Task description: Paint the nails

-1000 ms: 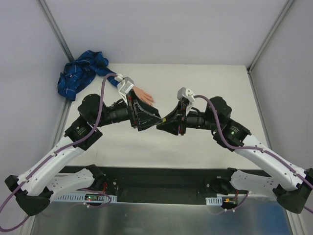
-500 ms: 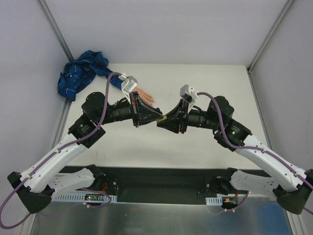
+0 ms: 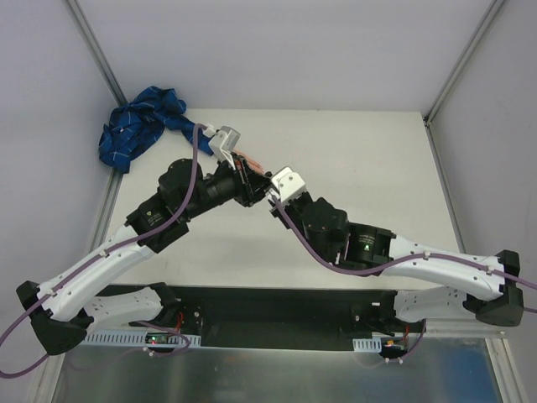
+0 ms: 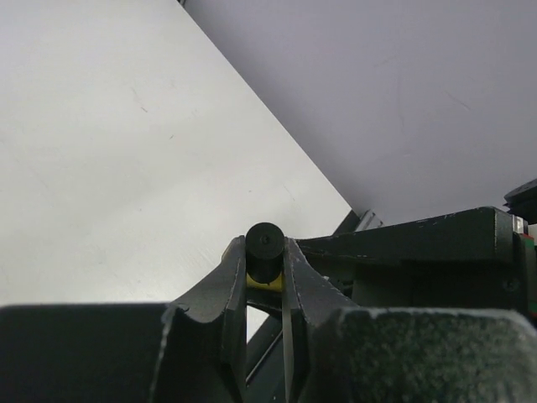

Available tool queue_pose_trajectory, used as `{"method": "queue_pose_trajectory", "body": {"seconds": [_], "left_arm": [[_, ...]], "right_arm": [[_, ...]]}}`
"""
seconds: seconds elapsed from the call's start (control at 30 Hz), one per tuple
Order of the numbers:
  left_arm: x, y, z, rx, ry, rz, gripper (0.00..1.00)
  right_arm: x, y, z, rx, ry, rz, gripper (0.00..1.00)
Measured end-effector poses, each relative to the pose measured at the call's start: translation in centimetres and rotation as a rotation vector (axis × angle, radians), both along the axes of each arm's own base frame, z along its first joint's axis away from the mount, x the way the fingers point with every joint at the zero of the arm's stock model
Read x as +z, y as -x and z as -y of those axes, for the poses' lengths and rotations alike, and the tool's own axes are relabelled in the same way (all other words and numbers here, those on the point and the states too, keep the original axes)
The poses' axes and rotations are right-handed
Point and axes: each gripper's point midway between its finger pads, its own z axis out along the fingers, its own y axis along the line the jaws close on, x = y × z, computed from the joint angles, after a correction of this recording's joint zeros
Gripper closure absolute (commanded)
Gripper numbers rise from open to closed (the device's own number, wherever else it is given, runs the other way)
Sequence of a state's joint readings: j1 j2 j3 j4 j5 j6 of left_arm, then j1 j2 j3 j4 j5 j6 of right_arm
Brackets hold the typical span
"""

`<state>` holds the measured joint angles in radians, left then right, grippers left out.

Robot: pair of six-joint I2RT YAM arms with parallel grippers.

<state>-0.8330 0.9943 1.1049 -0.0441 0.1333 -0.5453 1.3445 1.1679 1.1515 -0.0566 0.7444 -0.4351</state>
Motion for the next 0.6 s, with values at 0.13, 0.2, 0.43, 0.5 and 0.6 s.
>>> {"method": "queue_pose_trajectory", "body": {"seconds": [0.13,0.2,0.43,0.5,0.6], "left_arm": [[-0.1,0.0,-0.1,0.013,-0.009,-0.007,0.40],[-0.1,0.0,-0.2,0.014,-0.005,-0.008,0.26],[1.4,1.5,-1.2,-0.055,0.053,0.020,0.23],[2.2,2.0,-1.5,-0.086,0.089,0.041,0.23],[2.9,3.0,-1.2,-0.165,0.142,0.072,0.26]], "right_arm": [[-0.2,0.5,-0.2,0.096,-0.005,-0.003,1.00],[-0.2,1.4,-0.7,0.194,-0.022,-0.024,1.00],[0.2,2.1,0.9,0.425,-0.144,-0.141,1.00],[0.2,2.7,1.4,0.489,-0.184,-0.190,1.00],[0.6,3.7,1.7,0.592,-0.238,-0.259,1.00]]}}
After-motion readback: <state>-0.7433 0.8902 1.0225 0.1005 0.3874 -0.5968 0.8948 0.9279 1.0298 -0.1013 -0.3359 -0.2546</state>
